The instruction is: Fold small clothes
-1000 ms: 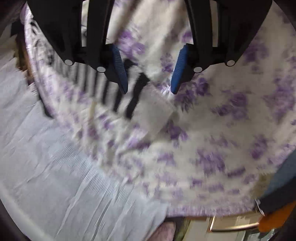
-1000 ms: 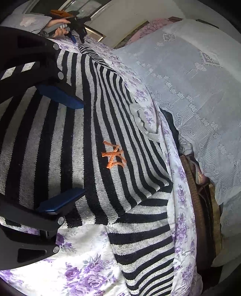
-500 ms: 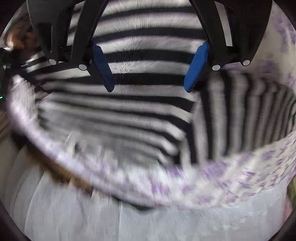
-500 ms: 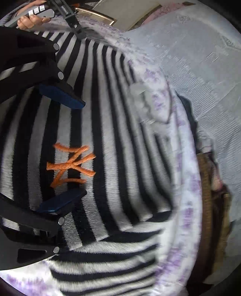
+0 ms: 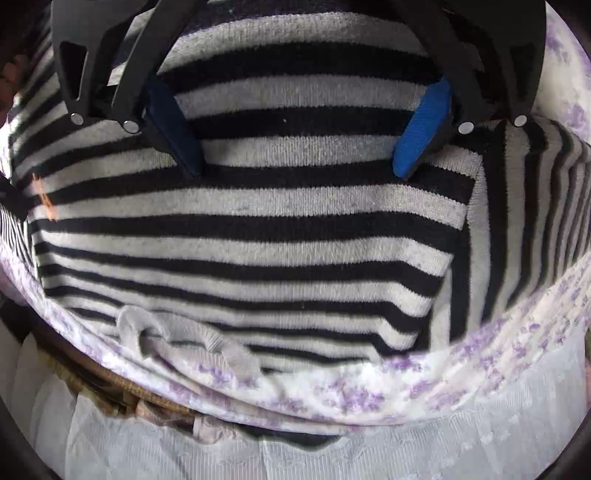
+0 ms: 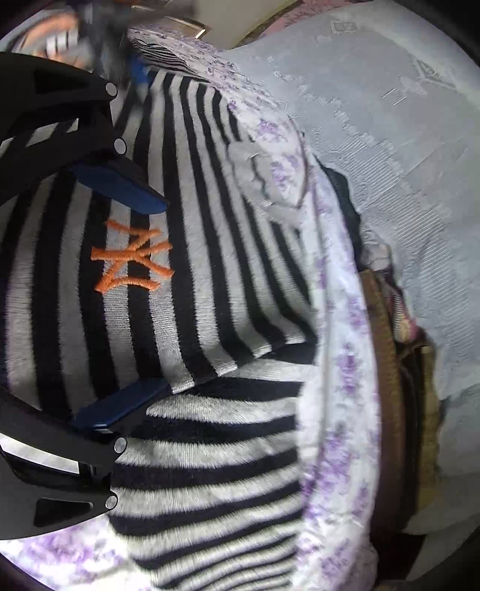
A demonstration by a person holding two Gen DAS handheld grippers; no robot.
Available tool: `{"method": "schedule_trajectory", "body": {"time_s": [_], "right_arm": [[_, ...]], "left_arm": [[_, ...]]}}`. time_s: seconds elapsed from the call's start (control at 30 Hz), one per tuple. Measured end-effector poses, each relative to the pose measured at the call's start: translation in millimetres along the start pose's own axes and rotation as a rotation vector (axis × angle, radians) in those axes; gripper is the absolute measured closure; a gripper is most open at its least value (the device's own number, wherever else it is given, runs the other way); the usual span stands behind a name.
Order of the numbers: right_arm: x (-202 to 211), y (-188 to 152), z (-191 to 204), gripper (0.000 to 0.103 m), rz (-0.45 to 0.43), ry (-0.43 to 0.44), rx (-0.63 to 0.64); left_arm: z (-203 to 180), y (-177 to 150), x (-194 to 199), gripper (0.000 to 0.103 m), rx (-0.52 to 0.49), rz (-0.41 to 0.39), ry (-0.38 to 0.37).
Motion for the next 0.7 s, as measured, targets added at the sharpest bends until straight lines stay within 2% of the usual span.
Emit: {"method": "schedule_trajectory", "body": {"time_s": [0.07,0.13,0.2,0.23,0.27,0.33,0.4,0.47,0.53,0.7], "right_arm": [[11.8,2.7,-10.9,0.012,-0.041,-0.087,0.03],[13.6,3.6,-28.7,0.01,-0.042,-0.136,0.014],[4.3,0.5,-60.7,0.008,0.01,-0.198,-0.056],[-7.4,-6.9,-73.4,0.006,0.072,-0.175,-0.096],[-11.0,-8.2,-75.8,0.004,0.083,-0.142,-0.08],[-5.1,-7.4,-71.8,0.004,0.072,-0.144,-0.035],[9.9,-7.5,-69.5,0.004,0.014,-0.148,-0.032],[26.6,-7.2,-76.5,0.004,-0.032,-0.147,-0.084],[45.4,-9.8,-91.6,0.004,-0.078,-0.127,-0.157],[71.9,-23.6,-136.7,0.004,-0.131,-0.122,-0.327]], "left_arm": [[-0.3,2.6,12.1,0.004,0.004,-0.03,-0.028],[8.4,-2.0,11.6,0.004,0.028,-0.036,-0.016],[11.4,-4.4,13.4,0.004,0.04,-0.041,-0.017],[12.9,-4.6,14.8,0.004,0.043,-0.05,-0.002],[13.9,-8.1,16.5,0.004,0.041,-0.054,0.012],[9.9,-12.6,15.7,0.004,0.007,-0.05,0.047],[13.0,-16.1,19.5,0.004,0.0,-0.06,0.057],[17.1,-19.4,26.6,0.004,0.016,-0.074,0.055],[21.4,-22.8,34.1,0.004,0.034,-0.089,0.055],[34.1,-25.1,55.8,0.004,0.074,-0.152,0.061]]}}
Point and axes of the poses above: each gripper's, at about its wrist camera, not at the fingertips, and x roughly against the way its jaws point, z to its left, y to its top, the point moved 8 cm from there along -x, roughly the way its jaws point, and after that the axes turned 4 degrees about x, right-handed, at the moved point
